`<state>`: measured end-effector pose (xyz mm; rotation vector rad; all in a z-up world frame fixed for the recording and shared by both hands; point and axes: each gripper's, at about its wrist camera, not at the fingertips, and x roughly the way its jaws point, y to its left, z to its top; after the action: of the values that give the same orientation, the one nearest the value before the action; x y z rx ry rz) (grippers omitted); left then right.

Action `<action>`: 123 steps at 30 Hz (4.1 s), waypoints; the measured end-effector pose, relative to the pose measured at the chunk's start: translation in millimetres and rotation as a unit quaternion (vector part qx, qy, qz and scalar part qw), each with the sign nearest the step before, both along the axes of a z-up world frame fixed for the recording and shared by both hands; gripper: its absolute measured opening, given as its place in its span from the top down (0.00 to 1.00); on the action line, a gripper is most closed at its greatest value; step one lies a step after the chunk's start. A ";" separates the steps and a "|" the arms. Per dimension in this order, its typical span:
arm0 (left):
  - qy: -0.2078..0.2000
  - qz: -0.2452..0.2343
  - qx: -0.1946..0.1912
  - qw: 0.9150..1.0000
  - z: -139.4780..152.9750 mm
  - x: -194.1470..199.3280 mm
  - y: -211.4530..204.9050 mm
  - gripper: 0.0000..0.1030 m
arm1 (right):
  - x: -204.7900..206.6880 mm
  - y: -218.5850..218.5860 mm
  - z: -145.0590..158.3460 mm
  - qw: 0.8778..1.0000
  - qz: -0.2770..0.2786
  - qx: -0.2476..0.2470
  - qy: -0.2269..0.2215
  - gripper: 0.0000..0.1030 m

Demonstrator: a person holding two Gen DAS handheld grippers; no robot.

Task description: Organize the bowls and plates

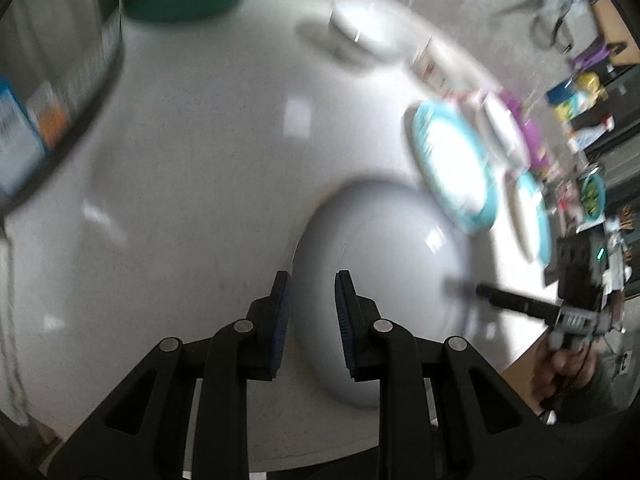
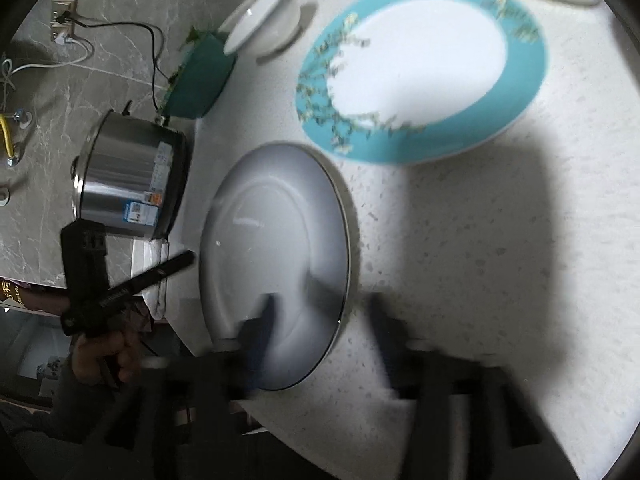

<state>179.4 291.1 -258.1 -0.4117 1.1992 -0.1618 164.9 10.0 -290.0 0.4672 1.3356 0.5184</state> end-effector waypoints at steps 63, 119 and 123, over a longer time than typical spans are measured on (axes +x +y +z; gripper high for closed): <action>0.048 -0.256 0.098 0.960 -53.3 230.4 -173.5 0.80 | 113.0 -118.9 -9.4 0.986 -0.166 0.015 0.002 0.89; 0.074 -0.101 0.119 0.985 -34.6 7.9 -54.3 0.80 | 40.1 50.6 22.2 0.995 0.029 -0.094 -0.022 0.85; 0.070 -0.099 0.135 0.983 -41.7 10.4 -59.9 0.80 | 36.3 56.5 18.4 0.993 0.040 -0.111 -0.030 0.85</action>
<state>189.8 231.2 -299.8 -0.0656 1.3785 -0.1395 201.2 66.5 -271.5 0.2148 1.3400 0.4395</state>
